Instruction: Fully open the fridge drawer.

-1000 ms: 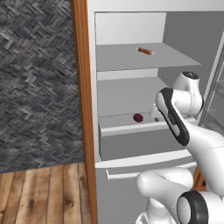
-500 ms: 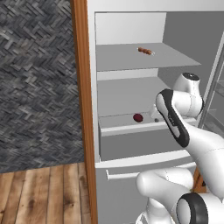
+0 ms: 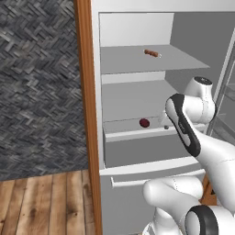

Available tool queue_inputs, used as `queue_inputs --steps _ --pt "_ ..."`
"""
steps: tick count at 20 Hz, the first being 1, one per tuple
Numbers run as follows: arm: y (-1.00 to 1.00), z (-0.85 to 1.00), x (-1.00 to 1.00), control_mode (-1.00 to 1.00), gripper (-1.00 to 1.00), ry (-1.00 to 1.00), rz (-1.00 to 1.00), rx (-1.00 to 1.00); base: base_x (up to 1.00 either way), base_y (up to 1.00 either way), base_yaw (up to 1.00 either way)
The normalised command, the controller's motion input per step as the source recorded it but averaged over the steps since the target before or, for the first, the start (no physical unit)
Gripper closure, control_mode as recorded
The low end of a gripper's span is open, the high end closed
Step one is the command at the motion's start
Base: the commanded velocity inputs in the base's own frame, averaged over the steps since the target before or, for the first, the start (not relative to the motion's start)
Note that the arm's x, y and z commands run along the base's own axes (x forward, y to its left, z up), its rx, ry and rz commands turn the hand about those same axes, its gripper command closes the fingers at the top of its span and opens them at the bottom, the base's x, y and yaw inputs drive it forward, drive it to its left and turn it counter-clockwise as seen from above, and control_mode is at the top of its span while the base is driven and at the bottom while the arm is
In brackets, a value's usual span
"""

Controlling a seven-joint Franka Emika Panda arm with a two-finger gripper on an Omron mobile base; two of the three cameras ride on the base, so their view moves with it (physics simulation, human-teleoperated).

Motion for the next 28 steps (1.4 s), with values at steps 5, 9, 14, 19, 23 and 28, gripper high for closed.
queue_inputs --steps 5,9,14,19,23,28 --pt "0.00 0.00 0.00 1.00 -1.00 0.00 0.00 0.00 -0.32 -0.23 0.00" --pt "0.00 0.00 0.00 1.00 -1.00 0.00 0.00 0.00 -0.30 -0.16 0.00" --pt "0.00 0.00 0.00 1.00 -1.00 0.00 0.00 0.00 -0.34 -0.16 0.00" --pt "0.00 0.00 0.00 1.00 -1.00 0.00 0.00 0.00 -0.33 -0.17 0.00" --pt "0.00 0.00 0.00 1.00 -1.00 0.00 0.00 0.00 -0.24 -0.14 0.00" --pt "-0.09 0.00 -0.01 -1.00 -1.00 0.00 0.00 0.00 0.00 0.00 0.00"
